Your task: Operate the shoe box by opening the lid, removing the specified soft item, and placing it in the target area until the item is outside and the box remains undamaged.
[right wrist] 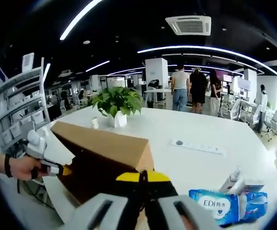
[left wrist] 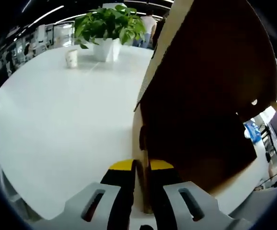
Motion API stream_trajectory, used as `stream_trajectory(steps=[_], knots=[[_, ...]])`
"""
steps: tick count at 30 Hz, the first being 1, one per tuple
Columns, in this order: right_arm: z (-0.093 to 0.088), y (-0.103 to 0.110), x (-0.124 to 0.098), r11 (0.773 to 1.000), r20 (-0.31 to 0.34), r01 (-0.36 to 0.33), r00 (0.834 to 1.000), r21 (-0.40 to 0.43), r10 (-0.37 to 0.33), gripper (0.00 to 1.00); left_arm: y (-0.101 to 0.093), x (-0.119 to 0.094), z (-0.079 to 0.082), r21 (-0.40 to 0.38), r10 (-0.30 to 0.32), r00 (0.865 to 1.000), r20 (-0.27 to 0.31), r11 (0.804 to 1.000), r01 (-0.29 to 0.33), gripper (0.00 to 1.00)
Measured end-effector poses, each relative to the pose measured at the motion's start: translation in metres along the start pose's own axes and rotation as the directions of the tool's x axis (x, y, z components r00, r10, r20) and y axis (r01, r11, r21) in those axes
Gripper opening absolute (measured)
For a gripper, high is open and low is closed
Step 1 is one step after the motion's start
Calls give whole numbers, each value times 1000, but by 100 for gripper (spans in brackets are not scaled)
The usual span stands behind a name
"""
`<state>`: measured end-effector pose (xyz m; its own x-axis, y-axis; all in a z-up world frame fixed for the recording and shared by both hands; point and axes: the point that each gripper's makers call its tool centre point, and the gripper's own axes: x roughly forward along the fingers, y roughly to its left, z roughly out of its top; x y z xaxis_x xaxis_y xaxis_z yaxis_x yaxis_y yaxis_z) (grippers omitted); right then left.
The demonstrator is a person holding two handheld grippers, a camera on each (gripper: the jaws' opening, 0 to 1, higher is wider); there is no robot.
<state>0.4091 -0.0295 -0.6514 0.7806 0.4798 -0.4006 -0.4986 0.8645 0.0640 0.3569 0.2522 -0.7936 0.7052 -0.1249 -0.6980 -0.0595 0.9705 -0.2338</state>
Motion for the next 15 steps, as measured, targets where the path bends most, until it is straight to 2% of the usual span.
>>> stream_trajectory(steps=[15], knots=[[-22,6,-9,1000,-4,2,1000,0,-2,0,-2,0,1,-4,-49,999,5,999,49,11]])
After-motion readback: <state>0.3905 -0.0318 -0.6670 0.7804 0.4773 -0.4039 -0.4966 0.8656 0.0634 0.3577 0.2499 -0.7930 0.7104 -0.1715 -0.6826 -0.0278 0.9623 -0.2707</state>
